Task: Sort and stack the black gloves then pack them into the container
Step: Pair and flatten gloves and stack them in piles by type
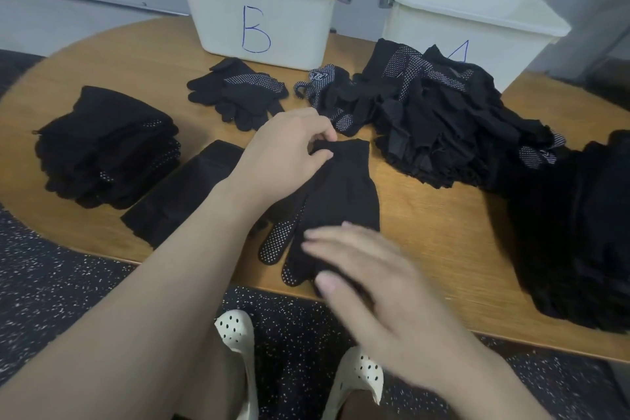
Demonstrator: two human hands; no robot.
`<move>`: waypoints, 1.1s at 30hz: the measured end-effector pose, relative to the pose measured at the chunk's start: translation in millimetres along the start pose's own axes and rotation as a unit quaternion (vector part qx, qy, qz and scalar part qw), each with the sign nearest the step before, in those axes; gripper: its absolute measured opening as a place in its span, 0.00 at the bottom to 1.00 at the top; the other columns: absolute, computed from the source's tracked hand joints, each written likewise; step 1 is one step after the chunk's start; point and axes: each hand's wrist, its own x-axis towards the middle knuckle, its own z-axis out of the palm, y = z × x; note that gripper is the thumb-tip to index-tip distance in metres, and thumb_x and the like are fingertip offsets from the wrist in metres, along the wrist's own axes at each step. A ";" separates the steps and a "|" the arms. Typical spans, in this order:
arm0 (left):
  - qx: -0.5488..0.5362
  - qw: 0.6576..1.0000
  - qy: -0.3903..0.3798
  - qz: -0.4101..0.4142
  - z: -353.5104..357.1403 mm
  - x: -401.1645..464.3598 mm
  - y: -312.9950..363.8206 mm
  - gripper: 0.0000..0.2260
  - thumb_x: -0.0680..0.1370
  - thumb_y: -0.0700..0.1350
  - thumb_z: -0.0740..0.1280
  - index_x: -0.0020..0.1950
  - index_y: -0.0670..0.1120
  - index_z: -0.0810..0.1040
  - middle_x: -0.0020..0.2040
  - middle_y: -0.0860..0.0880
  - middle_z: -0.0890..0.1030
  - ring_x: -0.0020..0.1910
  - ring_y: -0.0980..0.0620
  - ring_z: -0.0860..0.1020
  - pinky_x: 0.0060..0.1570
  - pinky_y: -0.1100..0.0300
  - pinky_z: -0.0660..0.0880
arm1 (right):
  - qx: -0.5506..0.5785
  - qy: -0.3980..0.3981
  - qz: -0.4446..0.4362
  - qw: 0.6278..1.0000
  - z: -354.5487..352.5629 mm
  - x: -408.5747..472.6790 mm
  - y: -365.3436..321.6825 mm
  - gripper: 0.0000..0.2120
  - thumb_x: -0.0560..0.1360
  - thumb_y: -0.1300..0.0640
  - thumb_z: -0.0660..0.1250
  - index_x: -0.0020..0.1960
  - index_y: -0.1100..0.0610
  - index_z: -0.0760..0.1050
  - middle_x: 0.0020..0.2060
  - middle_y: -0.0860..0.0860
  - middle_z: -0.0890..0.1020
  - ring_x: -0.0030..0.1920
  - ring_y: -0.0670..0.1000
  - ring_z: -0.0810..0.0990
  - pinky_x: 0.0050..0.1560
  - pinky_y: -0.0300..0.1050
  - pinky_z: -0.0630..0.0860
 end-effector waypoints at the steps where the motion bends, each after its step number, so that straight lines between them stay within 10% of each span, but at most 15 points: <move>1: -0.005 1.000 0.002 0.003 -0.7 -1.1 0.7 0.05 0.75 0.42 0.76 0.49 0.49 0.83 0.44 0.55 0.78 0.45 0.52 0.77 0.50 0.46 0.77 | 0.013 0.057 0.021 0.998 -2.9 5.3 8.4 0.18 0.85 0.46 0.58 0.69 0.50 0.78 0.67 0.42 0.78 0.71 0.38 0.71 0.72 0.39 0.67; 5: 0.006 1.000 -0.009 0.005 -4.7 -5.5 5.1 0.06 0.75 0.41 0.75 0.48 0.50 0.81 0.45 0.55 0.78 0.45 0.53 0.77 0.49 0.46 0.78 | 0.026 0.201 0.155 0.967 -17.4 38.7 52.6 0.11 0.80 0.54 0.69 0.61 0.55 0.81 0.54 0.43 0.79 0.55 0.41 0.78 0.60 0.43 0.75; 9: 0.010 1.000 -0.025 0.015 -8.0 -11.5 7.3 0.07 0.75 0.39 0.73 0.47 0.50 0.78 0.45 0.55 0.78 0.43 0.53 0.77 0.47 0.46 0.78 | 0.021 0.155 0.231 0.960 -19.3 64.5 73.7 0.20 0.76 0.51 0.74 0.66 0.55 0.79 0.56 0.43 0.77 0.55 0.43 0.75 0.58 0.38 0.71; 19: 0.020 1.000 -0.015 0.009 -18.1 -13.3 17.7 0.06 0.78 0.42 0.71 0.51 0.51 0.78 0.49 0.53 0.83 0.49 0.51 0.80 0.50 0.46 0.79 | 0.044 0.181 0.188 0.964 -16.1 79.1 74.4 0.03 0.76 0.59 0.74 0.46 0.51 0.84 0.40 0.43 0.77 0.44 0.43 0.75 0.47 0.35 0.68; 26: 0.001 0.998 -0.026 0.049 -37.5 -35.3 40.9 0.09 0.77 0.46 0.73 0.58 0.53 0.81 0.51 0.56 0.84 0.52 0.55 0.81 0.54 0.49 0.80 | 0.122 0.147 0.135 0.972 -32.0 54.7 70.2 0.07 0.77 0.63 0.73 0.50 0.51 0.86 0.44 0.46 0.82 0.48 0.43 0.78 0.48 0.28 0.67; 33: -0.020 0.996 -0.052 0.069 -44.7 -75.4 46.3 0.06 0.77 0.45 0.73 0.53 0.51 0.83 0.49 0.57 0.83 0.50 0.56 0.81 0.51 0.50 0.79 | 0.158 0.110 0.108 0.975 -36.4 20.2 60.4 0.10 0.77 0.61 0.74 0.52 0.47 0.86 0.49 0.43 0.82 0.56 0.48 0.80 0.57 0.41 0.73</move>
